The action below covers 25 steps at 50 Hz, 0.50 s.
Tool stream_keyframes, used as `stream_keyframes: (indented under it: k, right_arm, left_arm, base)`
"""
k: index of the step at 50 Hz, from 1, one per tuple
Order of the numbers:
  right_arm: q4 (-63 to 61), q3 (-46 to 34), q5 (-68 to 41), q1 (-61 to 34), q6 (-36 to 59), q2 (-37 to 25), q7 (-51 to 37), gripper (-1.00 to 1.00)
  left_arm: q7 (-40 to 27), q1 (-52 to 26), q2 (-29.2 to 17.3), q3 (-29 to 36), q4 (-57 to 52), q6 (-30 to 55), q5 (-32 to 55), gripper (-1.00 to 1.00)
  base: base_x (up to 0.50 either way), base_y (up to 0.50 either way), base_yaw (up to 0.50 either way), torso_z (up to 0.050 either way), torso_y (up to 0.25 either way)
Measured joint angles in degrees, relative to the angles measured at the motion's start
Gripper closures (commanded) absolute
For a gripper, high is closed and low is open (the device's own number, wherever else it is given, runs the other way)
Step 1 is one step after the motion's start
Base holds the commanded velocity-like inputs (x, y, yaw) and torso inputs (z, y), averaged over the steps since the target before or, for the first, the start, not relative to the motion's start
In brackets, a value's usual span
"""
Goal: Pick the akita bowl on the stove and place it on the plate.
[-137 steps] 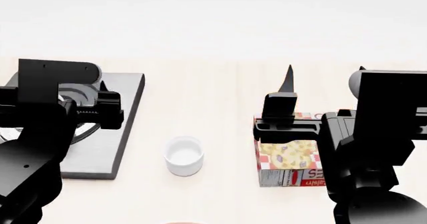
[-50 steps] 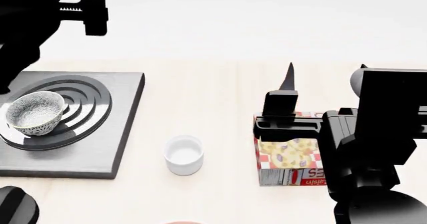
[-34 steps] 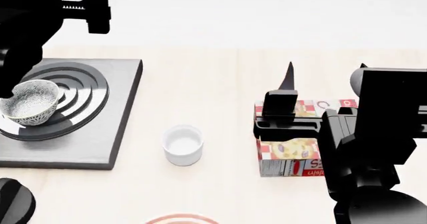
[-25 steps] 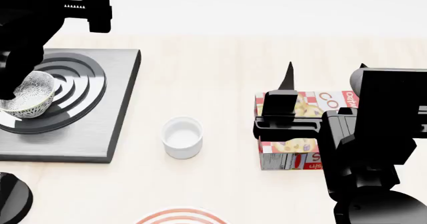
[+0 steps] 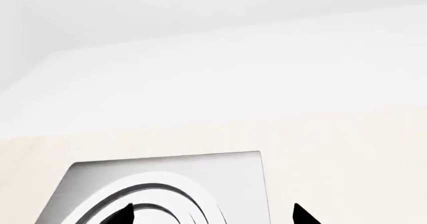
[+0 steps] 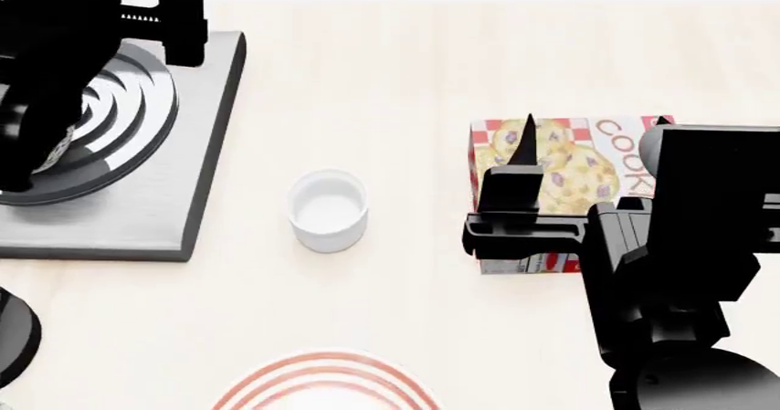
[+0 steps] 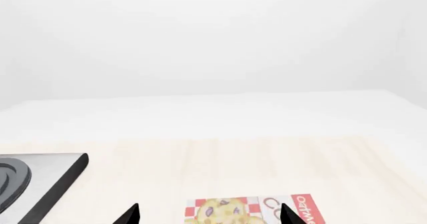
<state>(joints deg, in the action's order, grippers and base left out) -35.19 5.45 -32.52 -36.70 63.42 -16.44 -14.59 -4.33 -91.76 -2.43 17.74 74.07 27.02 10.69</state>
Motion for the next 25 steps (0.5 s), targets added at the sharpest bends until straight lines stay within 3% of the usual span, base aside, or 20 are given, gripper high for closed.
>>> stream_keyframes:
  k: [25]
  right_arm:
    - [0.4, -0.2, -0.5, 0.4, -0.9, -0.4, -0.4, -1.00]
  left_arm:
    - [-6.0, 0.6, 0.1, 3.0, 0.9, 3.1, -2.4, -1.00]
  base:
    - [0.00, 0.00, 0.00, 0.000, 0.000]
